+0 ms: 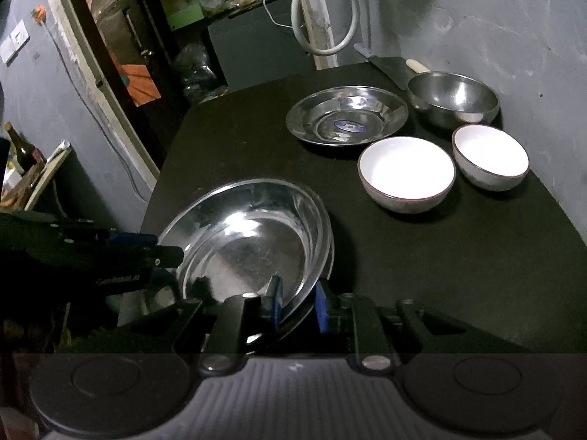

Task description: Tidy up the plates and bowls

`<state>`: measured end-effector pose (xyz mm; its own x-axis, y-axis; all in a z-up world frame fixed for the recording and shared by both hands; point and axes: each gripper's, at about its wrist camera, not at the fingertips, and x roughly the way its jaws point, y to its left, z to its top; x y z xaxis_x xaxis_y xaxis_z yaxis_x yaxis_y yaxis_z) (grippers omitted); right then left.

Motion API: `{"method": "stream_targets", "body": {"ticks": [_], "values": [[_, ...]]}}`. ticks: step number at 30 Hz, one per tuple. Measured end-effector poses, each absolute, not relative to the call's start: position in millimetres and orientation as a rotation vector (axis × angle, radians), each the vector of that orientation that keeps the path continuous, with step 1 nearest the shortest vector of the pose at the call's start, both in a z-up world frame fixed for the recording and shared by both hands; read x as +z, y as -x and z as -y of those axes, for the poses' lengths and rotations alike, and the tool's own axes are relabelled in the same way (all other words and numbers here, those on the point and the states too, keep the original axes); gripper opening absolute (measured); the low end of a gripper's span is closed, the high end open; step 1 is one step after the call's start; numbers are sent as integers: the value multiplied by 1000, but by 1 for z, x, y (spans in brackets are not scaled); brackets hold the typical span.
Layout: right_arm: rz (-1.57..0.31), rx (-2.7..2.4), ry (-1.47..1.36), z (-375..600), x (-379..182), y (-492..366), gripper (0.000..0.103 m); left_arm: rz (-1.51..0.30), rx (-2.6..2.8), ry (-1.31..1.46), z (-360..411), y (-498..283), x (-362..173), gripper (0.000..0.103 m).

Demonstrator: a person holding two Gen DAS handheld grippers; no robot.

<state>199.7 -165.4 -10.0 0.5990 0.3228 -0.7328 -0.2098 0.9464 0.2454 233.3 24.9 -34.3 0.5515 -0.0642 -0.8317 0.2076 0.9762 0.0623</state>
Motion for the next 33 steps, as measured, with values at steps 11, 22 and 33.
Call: {"method": "stream_targets", "body": {"ticks": [11,22,33], "values": [[-887,297,-93,159,-12,-200,35,-977,-168,-146,-28,-234,-33,44],[-842,265,-107,170,-5,-208,85,-861,-110,-107,-34,-253,-12,101],[-704,176,-72,190,14,-257,100,-732,-92,-14,-32,-332,5,102]]}}
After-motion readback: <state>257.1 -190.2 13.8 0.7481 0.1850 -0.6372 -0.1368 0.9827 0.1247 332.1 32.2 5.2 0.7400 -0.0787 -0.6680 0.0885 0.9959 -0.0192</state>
